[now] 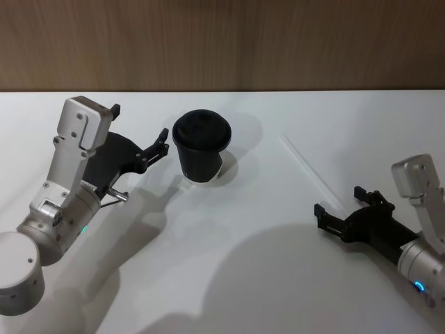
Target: Pick up the straw with one hand, pass it to the other hand, and insert it into the cup.
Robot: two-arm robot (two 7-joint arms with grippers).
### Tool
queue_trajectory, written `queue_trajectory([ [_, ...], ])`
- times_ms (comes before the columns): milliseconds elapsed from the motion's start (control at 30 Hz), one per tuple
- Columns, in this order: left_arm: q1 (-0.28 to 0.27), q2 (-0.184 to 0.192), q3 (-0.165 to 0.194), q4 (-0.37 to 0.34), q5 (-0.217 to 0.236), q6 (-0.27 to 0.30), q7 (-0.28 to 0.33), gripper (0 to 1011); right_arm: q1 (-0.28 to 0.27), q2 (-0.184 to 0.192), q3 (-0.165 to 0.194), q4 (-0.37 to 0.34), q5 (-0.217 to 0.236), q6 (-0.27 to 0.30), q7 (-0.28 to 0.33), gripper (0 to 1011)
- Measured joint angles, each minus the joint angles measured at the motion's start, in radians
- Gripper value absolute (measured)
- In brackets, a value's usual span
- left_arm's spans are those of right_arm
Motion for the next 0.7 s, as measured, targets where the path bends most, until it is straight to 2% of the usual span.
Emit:
queue_trajectory([
  [267, 0.0, 0.0, 0.0, 0.0, 0.0, 0.0, 0.0, 1003, 0.008, -0.005, -0.005, 0.01, -0.01, 0.005, 0.006, 994],
  [467, 0.0, 0.0, 0.0, 0.0, 0.0, 0.0, 0.0, 1003, 0.012, -0.012, -0.006, 0.016, -0.018, 0.006, 0.008, 850],
  [533, 0.0, 0.0, 0.0, 0.0, 0.0, 0.0, 0.0, 1003, 0.013, -0.014, -0.006, 0.018, -0.019, 0.006, 0.009, 834],
  [600, 0.0, 0.0, 0.0, 0.0, 0.0, 0.0, 0.0, 1002, 0.014, -0.017, -0.005, 0.019, -0.021, 0.006, 0.009, 730],
  [633, 0.0, 0.0, 0.0, 0.0, 0.0, 0.0, 0.0, 1003, 0.014, -0.018, -0.005, 0.019, -0.021, 0.006, 0.009, 730],
  [700, 0.0, 0.0, 0.0, 0.0, 0.0, 0.0, 0.0, 1003, 0.014, -0.02, -0.004, 0.021, -0.022, 0.005, 0.01, 620],
])
